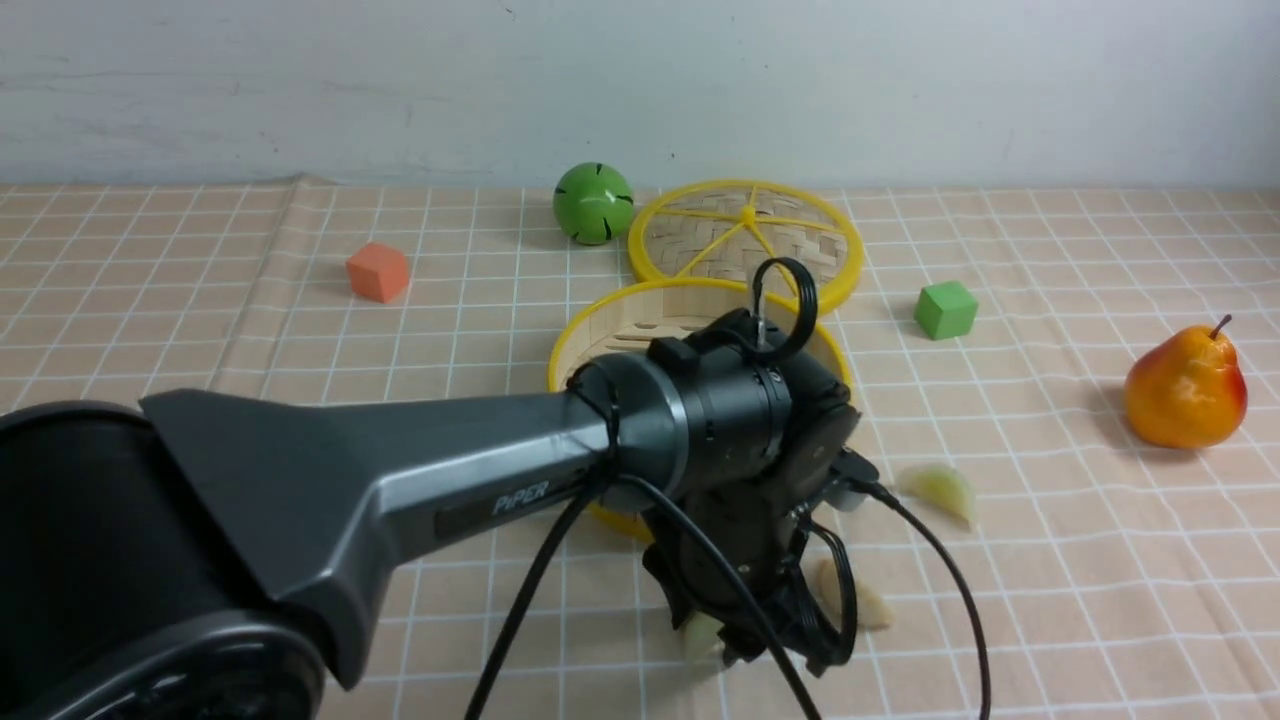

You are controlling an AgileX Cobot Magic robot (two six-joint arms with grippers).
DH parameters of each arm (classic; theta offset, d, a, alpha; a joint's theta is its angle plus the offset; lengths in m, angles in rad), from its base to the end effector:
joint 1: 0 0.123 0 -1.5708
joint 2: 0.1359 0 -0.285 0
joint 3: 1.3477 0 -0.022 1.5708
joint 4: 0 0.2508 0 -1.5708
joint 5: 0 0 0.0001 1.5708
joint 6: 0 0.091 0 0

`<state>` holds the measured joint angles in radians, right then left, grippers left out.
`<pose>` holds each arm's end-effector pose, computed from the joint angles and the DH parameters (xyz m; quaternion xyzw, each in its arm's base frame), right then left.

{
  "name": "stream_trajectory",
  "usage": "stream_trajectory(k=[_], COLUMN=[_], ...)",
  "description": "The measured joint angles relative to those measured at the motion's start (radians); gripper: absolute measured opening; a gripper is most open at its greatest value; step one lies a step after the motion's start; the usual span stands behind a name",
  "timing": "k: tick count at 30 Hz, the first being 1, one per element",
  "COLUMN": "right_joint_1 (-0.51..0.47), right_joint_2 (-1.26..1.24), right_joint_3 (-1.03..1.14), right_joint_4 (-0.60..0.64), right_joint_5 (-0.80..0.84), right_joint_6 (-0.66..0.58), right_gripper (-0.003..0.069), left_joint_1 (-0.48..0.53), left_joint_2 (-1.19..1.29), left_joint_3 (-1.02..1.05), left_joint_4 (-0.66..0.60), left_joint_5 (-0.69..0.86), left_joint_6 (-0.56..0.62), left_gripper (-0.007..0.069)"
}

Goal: Put the dumplings into the steamer on the table with the brown tablecloth.
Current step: 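Reach for and grasp a dumpling on the table with the left gripper, then place the dumpling into the bamboo steamer basket with the left gripper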

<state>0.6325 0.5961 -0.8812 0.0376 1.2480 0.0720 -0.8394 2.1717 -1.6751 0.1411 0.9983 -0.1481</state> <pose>0.0560 0.0451 0.3553 -0.2605 0.9032 0.1351 0.3131 0.3054 -0.3242 0.1653 0.3681 0.9241 0.0162 0.1010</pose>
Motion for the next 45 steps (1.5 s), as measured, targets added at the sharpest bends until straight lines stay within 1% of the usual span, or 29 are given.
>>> stream_trajectory(k=[1,3,5,9,10,13,16,18,20,22,23,25,28,33,38,41,42,44,45], right_joint_1=[0.000,0.000,0.000,0.000,0.000,0.000,0.000,0.000,0.000,0.000,0.000,0.000,0.000,0.000,0.000,0.000,0.000,0.000,0.000], right_joint_2=[0.000,0.000,0.000,0.000,0.000,0.000,0.000,0.000,0.000,0.000,0.000,0.000,0.000,0.000,0.000,0.000,0.000,0.000,0.000], right_joint_3=[0.000,0.000,0.000,0.000,0.000,0.000,0.000,0.000,0.000,0.000,0.000,0.000,0.000,0.000,0.000,0.000,0.000,0.000,0.000], right_joint_4=[0.000,0.000,0.000,-0.003,-0.003,-0.003,-0.003,-0.003,-0.003,-0.003,-0.003,-0.003,-0.006,-0.008,-0.006,0.001,0.004,0.008,0.008], right_joint_5=[0.000,0.000,0.000,-0.004,-0.010,-0.035,-0.059,-0.065,-0.070,-0.070,-0.070,-0.070,-0.070,-0.052,-0.021,-0.017,-0.016,-0.015,-0.015], right_joint_6=[0.000,0.000,0.000,0.000,0.000,0.000,0.000,0.000,0.000,0.000,0.000,0.000,0.000,0.000,0.004,0.021,0.023,0.026,0.026], right_gripper=[0.0096,0.0096,0.0096,0.0096,0.0097,0.0099,0.0102,0.0105,0.0105,0.0105,0.0105,0.0105,0.0105,0.0108,0.0113,0.0115,0.0115,0.0115,0.0115], left_joint_1=[0.000,-0.001,-0.003,-0.003,-0.003,-0.001,0.004,0.018,0.052,0.094,0.140,0.193,0.247,0.278,0.279,0.279,0.279,0.279,0.279], left_joint_2=[0.000,0.003,0.003,0.000,-0.004,-0.029,-0.069,-0.083,-0.085,-0.078,-0.061,-0.030,0.030,0.131,0.203,0.214,0.216,0.214,0.212], left_joint_3=[-0.002,-0.005,-0.006,-0.017,-0.036,-0.112,-0.222,-0.312,-0.396,-0.445,-0.488,-0.517,-0.527,-0.527,-0.527,-0.527,-0.527,-0.527,-0.527], left_joint_4=[0.000,-0.001,0.002,0.014,0.018,0.022,0.033,0.036,0.032,0.026,0.012,-0.011,-0.028,-0.032,-0.004,-0.001,0.003,0.011,0.011], left_joint_5=[0.002,0.012,0.020,0.052,0.086,0.154,0.174,0.168,0.156,0.151,0.141,0.115,0.080,0.043,0.000,-0.012,-0.012,-0.007,-0.004], left_joint_6=[-0.001,-0.003,-0.003,-0.010,-0.019,-0.034,-0.042,-0.056,-0.086,-0.111,-0.137,-0.163,-0.194,-0.211,-0.213,-0.213,-0.213,-0.213,-0.213], left_gripper=[0.0325,0.0258,0.0231,0.0235,0.0235,0.0235,0.0235,0.0235,0.0235,0.0235,0.0235,0.0235,0.0235,0.0235,0.0235,0.0248,0.0263,0.0340,0.0353])
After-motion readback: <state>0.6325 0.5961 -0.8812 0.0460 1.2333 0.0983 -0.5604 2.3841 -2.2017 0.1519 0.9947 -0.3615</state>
